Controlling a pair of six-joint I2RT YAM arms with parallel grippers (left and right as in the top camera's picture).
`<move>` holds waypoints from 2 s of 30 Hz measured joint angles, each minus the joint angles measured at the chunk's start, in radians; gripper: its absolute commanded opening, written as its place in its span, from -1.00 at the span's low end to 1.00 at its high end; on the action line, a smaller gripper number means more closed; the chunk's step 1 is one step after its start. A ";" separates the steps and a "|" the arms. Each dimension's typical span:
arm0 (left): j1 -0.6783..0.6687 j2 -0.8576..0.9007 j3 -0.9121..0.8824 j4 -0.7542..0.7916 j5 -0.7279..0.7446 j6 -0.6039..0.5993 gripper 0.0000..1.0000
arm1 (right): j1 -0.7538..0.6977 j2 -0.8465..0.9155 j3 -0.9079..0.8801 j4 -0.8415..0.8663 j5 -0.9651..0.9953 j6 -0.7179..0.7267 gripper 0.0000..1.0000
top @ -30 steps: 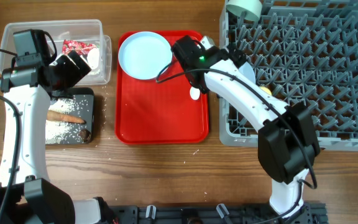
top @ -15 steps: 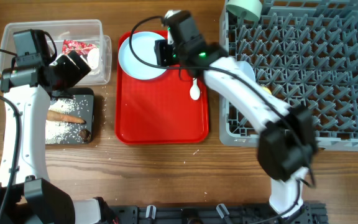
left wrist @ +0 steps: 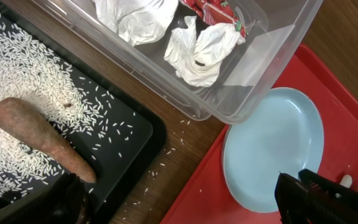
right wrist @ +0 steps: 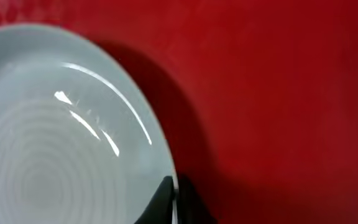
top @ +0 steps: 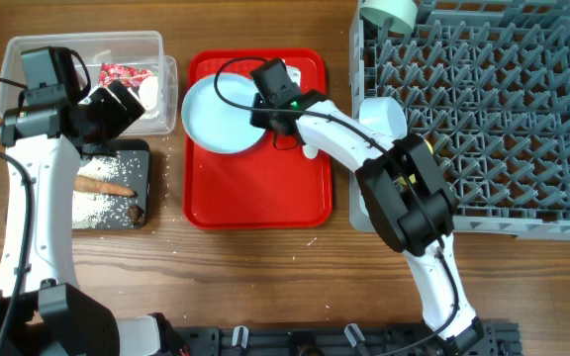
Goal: Sort waste into correct bins and load items into the dishwasher rack
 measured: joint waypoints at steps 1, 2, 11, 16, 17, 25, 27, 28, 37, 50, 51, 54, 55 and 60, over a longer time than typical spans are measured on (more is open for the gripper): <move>0.000 0.000 0.000 0.000 0.000 0.000 1.00 | 0.000 0.000 0.013 -0.034 0.000 0.000 -0.92; 0.000 0.000 0.000 0.000 0.000 0.000 1.00 | -0.002 0.000 0.037 -0.095 0.000 0.000 -0.91; 0.000 0.000 0.000 0.000 0.000 0.000 1.00 | -0.043 -0.387 0.138 -0.525 0.491 -0.131 -0.91; 0.000 0.000 0.000 0.000 0.000 0.000 1.00 | -0.185 -0.621 0.184 -0.599 1.052 -0.369 -0.91; 0.000 0.000 0.000 0.000 0.000 0.000 1.00 | -0.233 -0.607 0.172 -0.590 1.088 -0.428 -0.91; 0.000 0.000 0.000 0.000 0.000 0.000 1.00 | -0.526 -0.526 0.145 -0.358 0.908 -0.978 -0.91; 0.000 0.000 0.000 0.000 0.000 0.000 1.00 | -0.557 -0.493 0.145 -0.351 0.844 -1.066 -0.92; 0.000 0.000 0.000 0.000 0.000 0.000 1.00 | -0.568 -0.470 0.145 -0.350 0.821 -1.110 -0.92; 0.000 0.000 0.000 0.000 0.000 0.000 1.00 | -0.608 -0.304 0.138 -0.345 0.640 -1.232 0.46; 0.000 0.000 0.000 0.000 0.000 0.000 1.00 | -0.548 -0.627 0.142 -0.435 -0.266 -0.499 0.91; 0.000 0.000 0.000 0.000 0.000 0.000 1.00 | -0.476 -0.592 0.142 -0.430 -0.325 -0.477 0.89; 0.000 0.000 0.000 0.000 0.000 0.000 1.00 | -0.229 -0.460 0.138 -0.454 -0.271 -0.426 0.61; 0.000 0.000 0.000 0.000 0.000 0.000 1.00 | -0.173 -0.420 0.138 -0.470 -0.216 -0.372 0.40; 0.000 0.000 0.000 0.000 0.000 0.000 1.00 | -0.090 -0.206 0.138 -0.486 -0.073 -0.139 -0.03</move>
